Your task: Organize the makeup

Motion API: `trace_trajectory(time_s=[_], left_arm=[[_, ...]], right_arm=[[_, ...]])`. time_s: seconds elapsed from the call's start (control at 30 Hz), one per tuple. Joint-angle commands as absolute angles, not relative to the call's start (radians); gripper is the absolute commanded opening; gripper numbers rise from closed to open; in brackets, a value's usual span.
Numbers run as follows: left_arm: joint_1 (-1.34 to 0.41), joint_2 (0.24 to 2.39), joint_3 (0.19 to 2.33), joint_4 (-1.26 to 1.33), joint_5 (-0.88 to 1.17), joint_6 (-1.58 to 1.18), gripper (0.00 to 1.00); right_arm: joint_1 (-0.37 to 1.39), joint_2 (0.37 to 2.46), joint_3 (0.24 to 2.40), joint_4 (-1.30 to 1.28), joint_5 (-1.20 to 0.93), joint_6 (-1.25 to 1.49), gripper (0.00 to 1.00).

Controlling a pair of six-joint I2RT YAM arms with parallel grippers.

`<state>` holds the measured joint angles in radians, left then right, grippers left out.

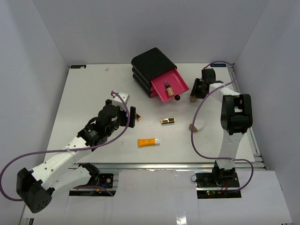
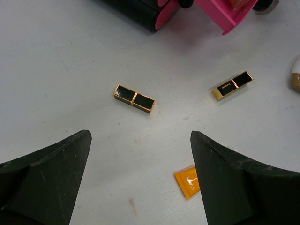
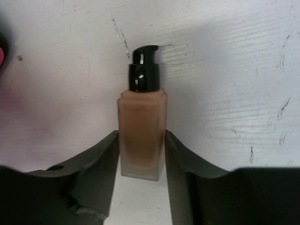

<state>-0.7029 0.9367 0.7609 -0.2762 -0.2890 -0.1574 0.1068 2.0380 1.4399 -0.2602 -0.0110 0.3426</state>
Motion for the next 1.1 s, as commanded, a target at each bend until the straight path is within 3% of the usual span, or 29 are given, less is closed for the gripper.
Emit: trace_trajectory(time_s=[0.0, 0.17, 0.5, 0.67, 0.8, 1.07], left_arm=[[-0.698, 0.91, 0.755, -0.259, -0.284, -0.158, 0.98], [-0.698, 0.901, 0.752, -0.259, -0.282, -0.16, 0.98], [-0.698, 0.883, 0.75, -0.258, -0.263, -0.161, 0.98], [-0.698, 0.878, 0.752, -0.259, -0.261, -0.164, 0.98], [-0.698, 0.88, 0.752, -0.259, -0.256, -0.165, 0.98], [-0.695, 0.888, 0.748, -0.258, -0.258, -0.169, 0.98]], right_arm=[[0.101, 2.02, 1.435, -0.233, 0.037, 0.32, 0.43], [0.089, 1.996, 1.421, -0.223, 0.043, 0.267, 0.36], [0.05, 1.769, 1.314, -0.12, -0.097, 0.062, 0.09], [0.051, 1.607, 1.242, -0.034, -0.203, -0.062, 0.08], [0.077, 1.524, 1.232, -0.012, -0.418, -0.157, 0.08], [0.233, 1.612, 1.36, -0.042, -0.46, -0.256, 0.1]])
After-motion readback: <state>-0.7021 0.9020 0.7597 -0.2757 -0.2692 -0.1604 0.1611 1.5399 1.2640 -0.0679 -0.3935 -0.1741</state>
